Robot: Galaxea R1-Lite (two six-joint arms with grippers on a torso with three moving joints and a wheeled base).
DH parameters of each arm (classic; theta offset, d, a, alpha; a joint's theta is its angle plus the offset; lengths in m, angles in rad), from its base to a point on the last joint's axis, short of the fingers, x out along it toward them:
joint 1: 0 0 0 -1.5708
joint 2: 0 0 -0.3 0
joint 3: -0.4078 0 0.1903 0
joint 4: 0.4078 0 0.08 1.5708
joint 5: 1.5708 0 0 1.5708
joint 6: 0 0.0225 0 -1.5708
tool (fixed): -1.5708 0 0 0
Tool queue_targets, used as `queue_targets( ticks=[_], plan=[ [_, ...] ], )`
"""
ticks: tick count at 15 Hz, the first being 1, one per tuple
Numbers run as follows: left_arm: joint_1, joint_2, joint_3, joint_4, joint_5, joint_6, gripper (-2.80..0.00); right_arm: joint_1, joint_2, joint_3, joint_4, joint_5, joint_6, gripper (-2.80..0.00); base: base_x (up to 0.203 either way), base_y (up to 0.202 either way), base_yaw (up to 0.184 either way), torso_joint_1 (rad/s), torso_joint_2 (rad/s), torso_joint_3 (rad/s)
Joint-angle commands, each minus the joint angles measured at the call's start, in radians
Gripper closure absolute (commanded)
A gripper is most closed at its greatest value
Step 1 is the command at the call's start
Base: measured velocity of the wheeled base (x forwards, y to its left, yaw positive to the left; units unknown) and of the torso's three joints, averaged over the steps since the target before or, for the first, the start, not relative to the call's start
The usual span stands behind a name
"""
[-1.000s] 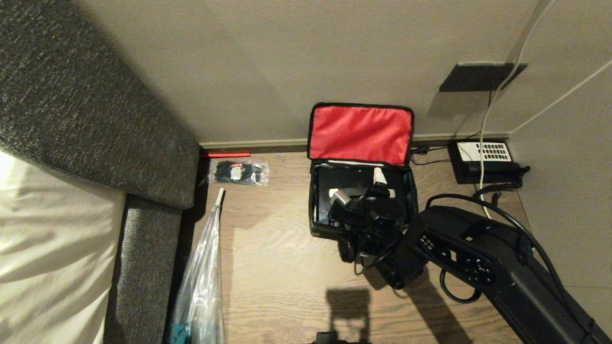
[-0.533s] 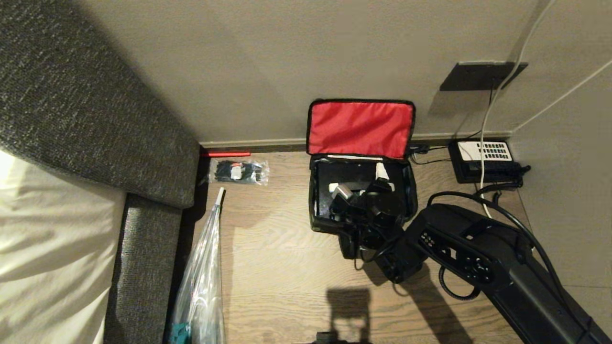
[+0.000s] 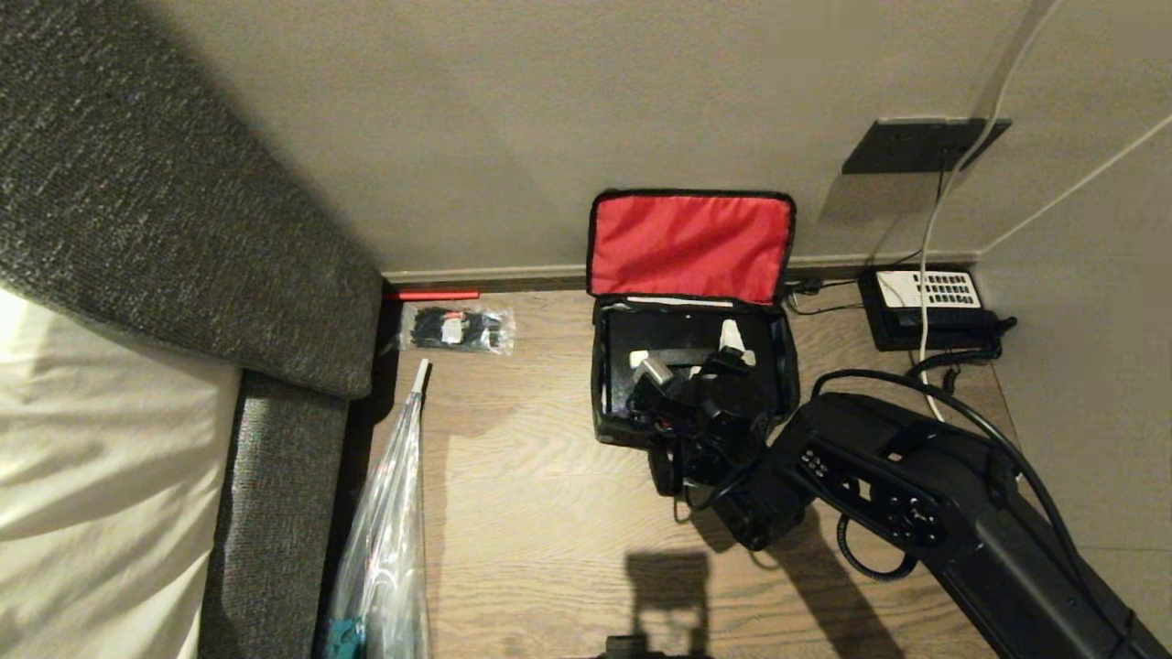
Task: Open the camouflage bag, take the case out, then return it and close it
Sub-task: Grip the handle
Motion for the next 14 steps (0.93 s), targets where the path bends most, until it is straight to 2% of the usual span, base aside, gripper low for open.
queue_targets(
  ticks=[1, 5, 9, 14],
  plan=[
    [0.0, -0.002, 0.0, 0.0, 0.001, 0.0, 0.0, 0.021, -0.003, -0.017, -0.012, -0.032, 0.003, -2.8, 0.0, 0.0, 0.0, 0.0, 0.0, 0.0],
    [0.0, -0.002, 0.0, 0.0, 0.001, 0.0, 0.0, 0.023, 0.016, -0.03, -0.012, -0.043, 0.001, -2.8, 0.0, 0.0, 0.0, 0.0, 0.0, 0.0],
    [0.0, -0.002, 0.0, 0.0, 0.001, 0.0, 0.0, 0.02, 0.042, -0.117, -0.012, -0.046, -0.011, -2.8, 0.0, 0.0, 0.0, 0.0, 0.0, 0.0],
    [-0.001, -0.002, 0.0, 0.0, 0.001, 0.0, 0.0, 0.015, 0.049, -0.129, -0.012, -0.041, -0.016, -2.8, 0.0, 0.0, 0.0, 0.0, 0.0, 0.0]
  ],
)
